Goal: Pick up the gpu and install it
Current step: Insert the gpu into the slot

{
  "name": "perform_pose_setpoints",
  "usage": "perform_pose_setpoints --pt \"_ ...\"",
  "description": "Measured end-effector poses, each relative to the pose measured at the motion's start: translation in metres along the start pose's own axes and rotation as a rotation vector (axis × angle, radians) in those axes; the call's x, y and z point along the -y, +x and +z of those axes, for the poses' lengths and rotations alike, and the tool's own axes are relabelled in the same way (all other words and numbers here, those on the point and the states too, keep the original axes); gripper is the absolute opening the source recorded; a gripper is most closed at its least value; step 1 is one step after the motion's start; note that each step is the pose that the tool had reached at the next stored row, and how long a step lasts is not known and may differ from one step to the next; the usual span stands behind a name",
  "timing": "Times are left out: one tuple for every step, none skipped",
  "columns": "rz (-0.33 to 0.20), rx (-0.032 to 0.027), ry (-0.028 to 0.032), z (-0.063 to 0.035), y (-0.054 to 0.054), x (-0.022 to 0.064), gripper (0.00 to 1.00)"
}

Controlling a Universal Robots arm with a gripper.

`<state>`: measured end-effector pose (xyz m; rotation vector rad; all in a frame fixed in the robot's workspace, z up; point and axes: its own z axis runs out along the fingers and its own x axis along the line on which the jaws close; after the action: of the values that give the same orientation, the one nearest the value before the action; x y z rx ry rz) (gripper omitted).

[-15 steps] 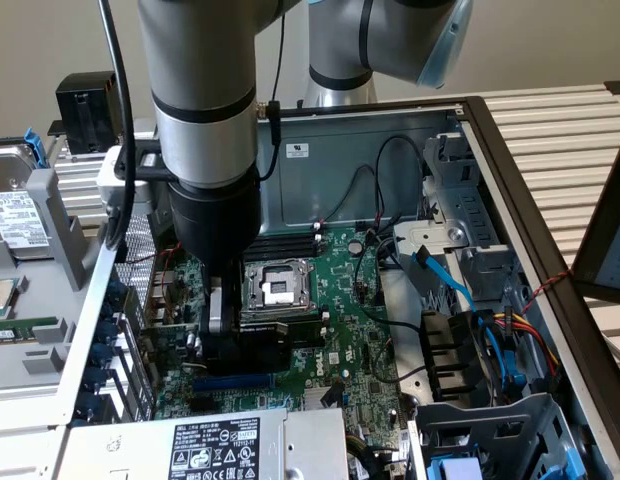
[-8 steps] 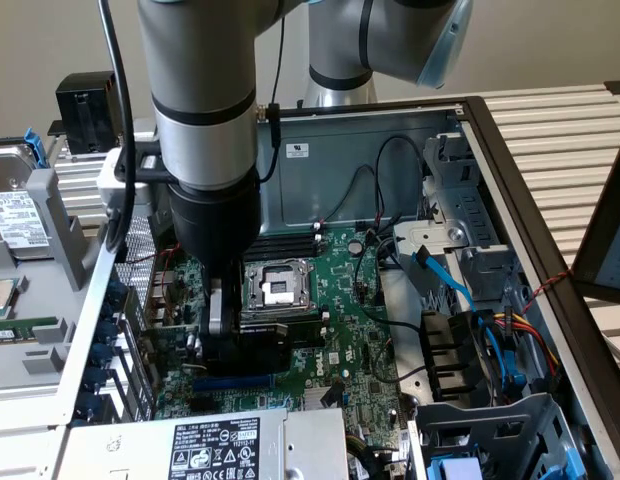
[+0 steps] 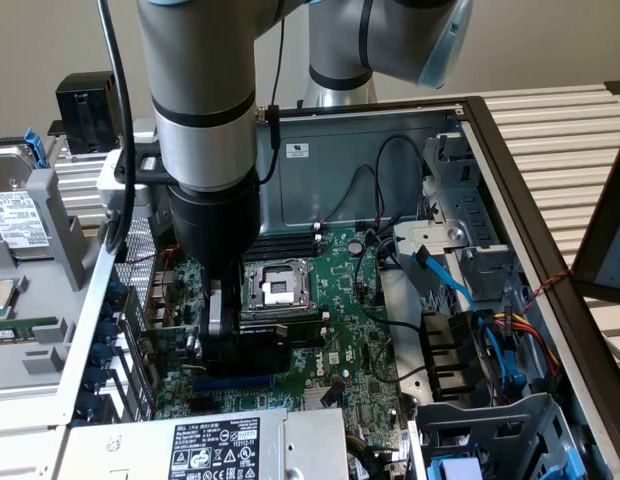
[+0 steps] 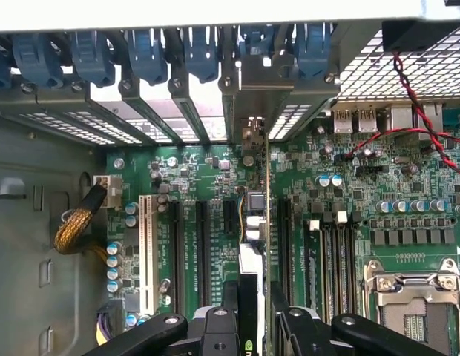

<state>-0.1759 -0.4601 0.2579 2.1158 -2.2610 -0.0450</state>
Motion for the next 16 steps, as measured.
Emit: perform_pose_setpoints --pt "0.0 0.0 0.0 0.0001 0.0 0.0 0.27" --pt "0.0 0.0001 0.0001 0.0002 0.0 -0.0001 0.27" --pt "0.0 0.0 0.0 0.0002 0.0 -0.0001 0.27" --pt "0.0 0.0 0.0 0.0002 0.0 -0.0001 0.27" --pt "0.0 0.0001 0.0001 0.0003 -0.0001 -0.0002 0.27" --pt "0.0 0.0003 0.0002 0.0004 -0.0005 -0.0004 0.27" --pt "0.0 0.0003 0.0002 0.0004 -0.0005 -0.0005 0.27" --pt "0.0 0.0001 0.0001 0.0004 -0.0005 -0.0006 0.27" --pt "0.0 0.0 0.0 0.0004 -0.0006 -0.0007 0.27" --pt "0.0 0.0 0.0 0.0005 -0.0007 -0.0008 0.27" --pt "0.0 -0.0001 0.0 0.0005 -0.0007 -0.001 0.27" --pt "0.0 0.0 0.0 0.0005 -0.0008 -0.001 0.27" --pt "0.0 0.0003 0.0002 0.0006 -0.0009 -0.001 0.27" --pt "0.0 0.0002 0.0001 0.0006 -0.0009 -0.001 0.27" --pt "0.0 0.0002 0.0001 0.0006 -0.0012 -0.001 0.27" --pt "0.0 0.0001 0.0 0.0006 -0.0015 -0.0011 0.27"
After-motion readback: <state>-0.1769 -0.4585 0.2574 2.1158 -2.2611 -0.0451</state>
